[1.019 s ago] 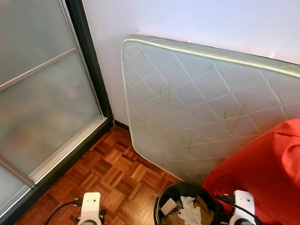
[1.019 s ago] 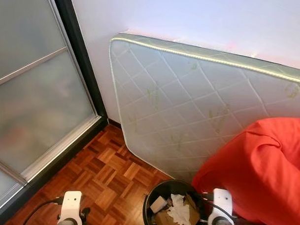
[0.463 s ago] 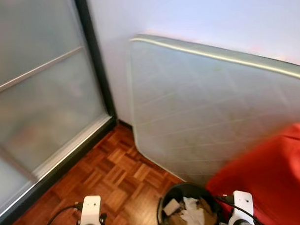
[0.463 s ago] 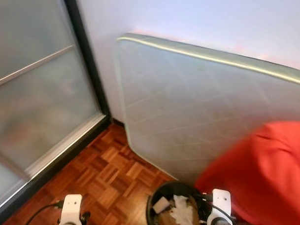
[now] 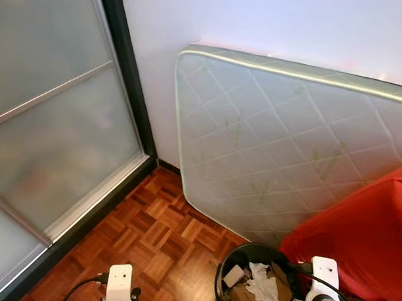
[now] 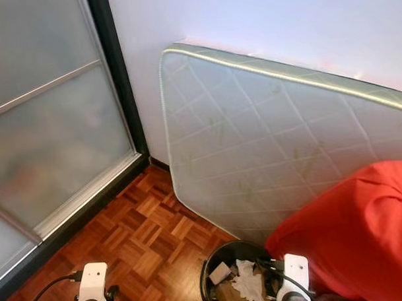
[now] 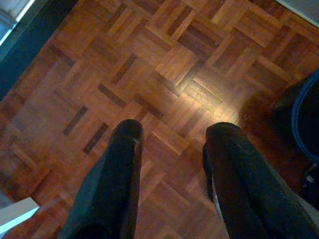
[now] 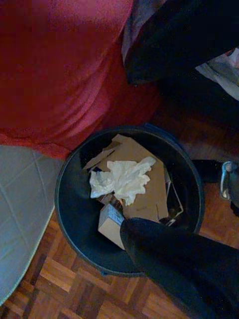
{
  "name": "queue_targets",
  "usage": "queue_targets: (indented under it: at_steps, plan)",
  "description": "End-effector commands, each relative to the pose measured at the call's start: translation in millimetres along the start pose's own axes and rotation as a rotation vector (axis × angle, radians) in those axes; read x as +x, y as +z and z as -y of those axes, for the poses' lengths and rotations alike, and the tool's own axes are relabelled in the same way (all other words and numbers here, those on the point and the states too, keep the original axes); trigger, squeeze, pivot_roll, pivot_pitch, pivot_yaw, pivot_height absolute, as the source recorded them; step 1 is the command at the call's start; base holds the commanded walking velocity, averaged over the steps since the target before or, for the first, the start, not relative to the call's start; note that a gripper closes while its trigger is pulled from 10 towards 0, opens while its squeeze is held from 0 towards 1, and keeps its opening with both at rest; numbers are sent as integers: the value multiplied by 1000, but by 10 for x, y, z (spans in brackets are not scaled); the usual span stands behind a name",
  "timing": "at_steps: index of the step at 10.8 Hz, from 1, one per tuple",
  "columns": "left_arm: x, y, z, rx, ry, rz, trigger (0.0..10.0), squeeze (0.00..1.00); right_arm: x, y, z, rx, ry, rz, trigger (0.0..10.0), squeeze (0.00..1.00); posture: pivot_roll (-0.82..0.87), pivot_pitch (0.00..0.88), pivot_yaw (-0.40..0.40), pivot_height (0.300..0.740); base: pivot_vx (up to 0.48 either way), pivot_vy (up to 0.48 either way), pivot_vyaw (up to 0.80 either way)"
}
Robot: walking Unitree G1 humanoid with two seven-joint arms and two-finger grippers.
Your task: Clean up the room
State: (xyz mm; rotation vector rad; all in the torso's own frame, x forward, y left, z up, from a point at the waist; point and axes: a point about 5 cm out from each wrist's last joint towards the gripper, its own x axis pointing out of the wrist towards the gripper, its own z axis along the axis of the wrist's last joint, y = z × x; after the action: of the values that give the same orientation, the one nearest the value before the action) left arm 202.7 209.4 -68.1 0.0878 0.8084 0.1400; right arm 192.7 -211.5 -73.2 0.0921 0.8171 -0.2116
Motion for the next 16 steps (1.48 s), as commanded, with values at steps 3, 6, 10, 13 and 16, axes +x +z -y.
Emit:
queue_targets:
  at_steps: [3, 6, 10, 13, 16]
  plan:
    - [-7, -23, -33, 0, 14, -5, 10000, 0, -1, -27, -34, -18, 12, -20, 10000, 0, 141, 0, -25, 740, 0, 285, 0]
    - [2, 7, 15, -4, 5, 1, 10000, 0, 17, 44, -27, -20, 9, -4, 10000, 0, 123, 15, -27, 740, 0, 301, 0]
    - [-4, -17, 23, -12, 7, -5, 10000, 0, 3, -5, 18, -23, -2, -19, 10000, 0, 122, 36, -32, 740, 0, 302, 0]
    - [-11, -45, 28, -15, 7, -12, 10000, 0, 3, -2, 18, -20, -3, -16, 10000, 0, 121, 46, -32, 740, 0, 303, 0]
    - [-14, -52, 31, -20, 11, -12, 10000, 0, 6, 14, 40, -23, -6, -14, 10000, 0, 118, 53, -38, 740, 0, 306, 0]
